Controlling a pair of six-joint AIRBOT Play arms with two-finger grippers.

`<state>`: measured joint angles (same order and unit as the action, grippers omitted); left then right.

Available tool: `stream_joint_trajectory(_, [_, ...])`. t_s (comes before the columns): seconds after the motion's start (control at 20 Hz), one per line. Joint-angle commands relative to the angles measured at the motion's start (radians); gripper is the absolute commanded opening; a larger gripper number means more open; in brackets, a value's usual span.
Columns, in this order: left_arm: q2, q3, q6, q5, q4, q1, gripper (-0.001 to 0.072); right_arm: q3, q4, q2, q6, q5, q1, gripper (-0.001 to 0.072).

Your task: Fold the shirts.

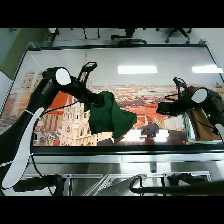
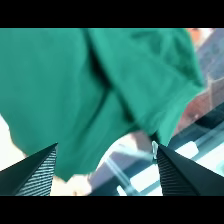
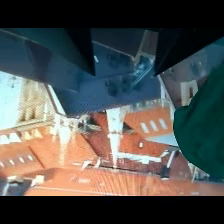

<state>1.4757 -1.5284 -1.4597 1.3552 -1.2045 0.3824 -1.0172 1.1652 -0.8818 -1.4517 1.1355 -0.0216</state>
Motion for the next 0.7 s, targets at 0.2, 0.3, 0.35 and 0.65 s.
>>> stream_joint_trajectory(0.2, [-0.154, 0.508, -0.009, -0.15, 0.103, -0.12, 0.0665, 0.0, -0.443, -0.292, 0.331, 0.061, 0.006, 0.054])
stream_joint_trajectory(0.3, [-0.164, 0.654, 0.065, -0.27, 0.232, -0.133, 0.0665, 0.0, -0.546, -0.374, 0.402, 0.048, 0.057, 0.054])
stream_joint_trajectory(0.35, [-0.158, 0.707, 0.108, -0.331, 0.285, -0.136, 0.0665, 0.0, -0.576, -0.404, 0.426, 0.035, 0.08, 0.054])
stream_joint_trajectory(0.65, [-0.002, 0.766, 0.299, -0.574, 0.544, -0.135, 0.0663, 0.0, -0.699, -0.451, 0.536, -0.031, 0.13, 0.0433])
